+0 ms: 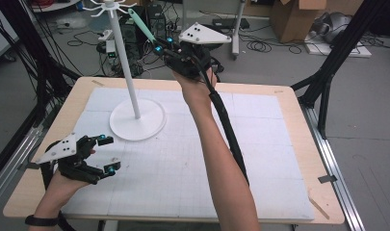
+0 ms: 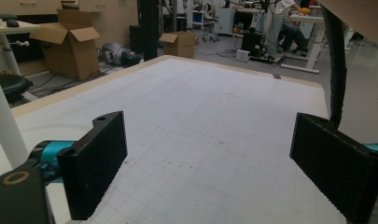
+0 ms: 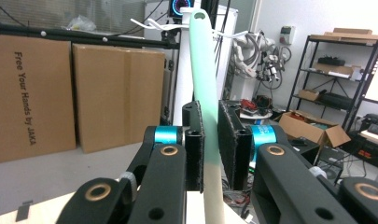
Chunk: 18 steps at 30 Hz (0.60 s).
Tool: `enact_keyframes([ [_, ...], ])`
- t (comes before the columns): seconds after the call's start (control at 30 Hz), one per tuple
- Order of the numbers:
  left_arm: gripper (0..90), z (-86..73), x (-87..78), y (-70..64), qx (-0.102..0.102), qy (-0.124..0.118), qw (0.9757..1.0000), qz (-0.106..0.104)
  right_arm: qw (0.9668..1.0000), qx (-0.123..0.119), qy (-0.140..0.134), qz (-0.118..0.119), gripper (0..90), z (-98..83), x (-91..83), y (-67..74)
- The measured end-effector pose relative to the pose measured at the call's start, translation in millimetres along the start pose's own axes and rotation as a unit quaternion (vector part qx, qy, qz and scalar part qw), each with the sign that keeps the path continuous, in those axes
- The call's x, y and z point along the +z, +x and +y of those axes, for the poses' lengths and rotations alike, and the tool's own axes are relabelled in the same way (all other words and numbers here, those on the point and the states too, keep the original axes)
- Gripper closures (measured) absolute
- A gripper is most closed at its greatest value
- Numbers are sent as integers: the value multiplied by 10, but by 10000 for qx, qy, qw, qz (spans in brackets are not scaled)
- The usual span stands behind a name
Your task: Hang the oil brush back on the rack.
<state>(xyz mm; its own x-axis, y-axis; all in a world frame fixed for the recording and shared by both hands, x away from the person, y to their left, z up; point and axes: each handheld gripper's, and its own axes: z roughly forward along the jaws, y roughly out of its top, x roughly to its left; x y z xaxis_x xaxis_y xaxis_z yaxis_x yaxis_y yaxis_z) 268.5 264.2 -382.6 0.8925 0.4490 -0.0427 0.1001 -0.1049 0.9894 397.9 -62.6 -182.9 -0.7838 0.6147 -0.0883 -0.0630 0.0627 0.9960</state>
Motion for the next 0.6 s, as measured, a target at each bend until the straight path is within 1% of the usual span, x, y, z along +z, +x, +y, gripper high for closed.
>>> enact_keyframes([
  [0.07, 116, 0, 0, -5, -5, -5, 10000, -7, 10000, 80, -38, 22, 816, -12, 13, -20],
  [0.17, 115, 1, -4, -5, 5, -8, 10000, -3, 10000, 57, -11, 51, 816, -24, 34, -24],
  [0.6, 116, -2, -11, 8, 10, -7, 10000, 5, 10000, 38, 57, -5, 816, -54, 105, -15],
])
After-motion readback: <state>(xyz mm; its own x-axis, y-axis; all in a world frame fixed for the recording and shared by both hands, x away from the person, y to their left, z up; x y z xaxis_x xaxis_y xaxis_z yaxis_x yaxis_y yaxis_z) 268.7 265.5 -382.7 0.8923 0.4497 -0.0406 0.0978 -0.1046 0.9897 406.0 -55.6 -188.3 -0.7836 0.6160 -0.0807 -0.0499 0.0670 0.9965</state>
